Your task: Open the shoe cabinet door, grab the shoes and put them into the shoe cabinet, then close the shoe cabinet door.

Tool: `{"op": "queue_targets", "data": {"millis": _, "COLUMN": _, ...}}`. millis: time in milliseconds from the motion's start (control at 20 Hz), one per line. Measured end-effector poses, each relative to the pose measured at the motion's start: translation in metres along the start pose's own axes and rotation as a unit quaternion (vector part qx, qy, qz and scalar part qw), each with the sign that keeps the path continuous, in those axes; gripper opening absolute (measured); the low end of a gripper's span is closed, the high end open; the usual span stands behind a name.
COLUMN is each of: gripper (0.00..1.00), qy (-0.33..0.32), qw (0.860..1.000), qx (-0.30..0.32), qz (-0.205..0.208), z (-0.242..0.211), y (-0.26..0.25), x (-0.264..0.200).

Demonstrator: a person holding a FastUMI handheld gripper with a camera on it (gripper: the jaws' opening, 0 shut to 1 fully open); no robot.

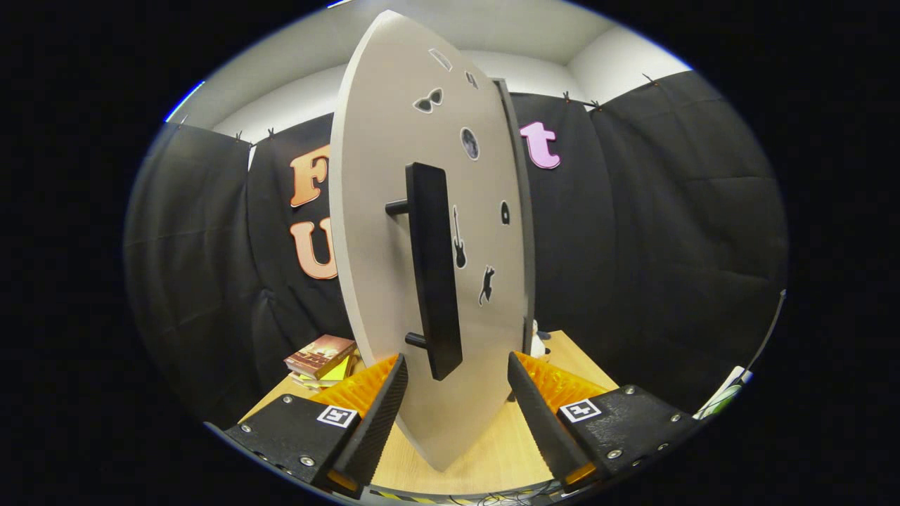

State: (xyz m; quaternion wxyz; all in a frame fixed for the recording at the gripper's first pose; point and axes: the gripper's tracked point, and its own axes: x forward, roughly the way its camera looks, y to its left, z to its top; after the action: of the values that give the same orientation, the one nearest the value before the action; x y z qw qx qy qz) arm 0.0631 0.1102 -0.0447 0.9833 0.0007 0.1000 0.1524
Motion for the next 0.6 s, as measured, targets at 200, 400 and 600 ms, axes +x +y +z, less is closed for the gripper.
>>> {"op": "queue_targets", "data": {"millis": 200, "gripper": 0.91, "qy": 0.012, "qw": 0.999, "qx": -0.005, "qz": 0.032, "z": -0.009, "y": 0.041, "x": 0.022}}
{"op": "queue_targets", "data": {"millis": 400, "gripper": 0.91, "qy": 0.013, "qw": 0.999, "qx": -0.026, "qz": 0.035, "z": -0.008, "y": 0.075, "x": 0.062}}
{"op": "queue_targets", "data": {"millis": 600, "gripper": 0.91, "qy": 0.004, "qw": 0.999, "qx": -0.03, "qz": 0.016, "z": -0.003, "y": 0.099, "x": 0.104}}
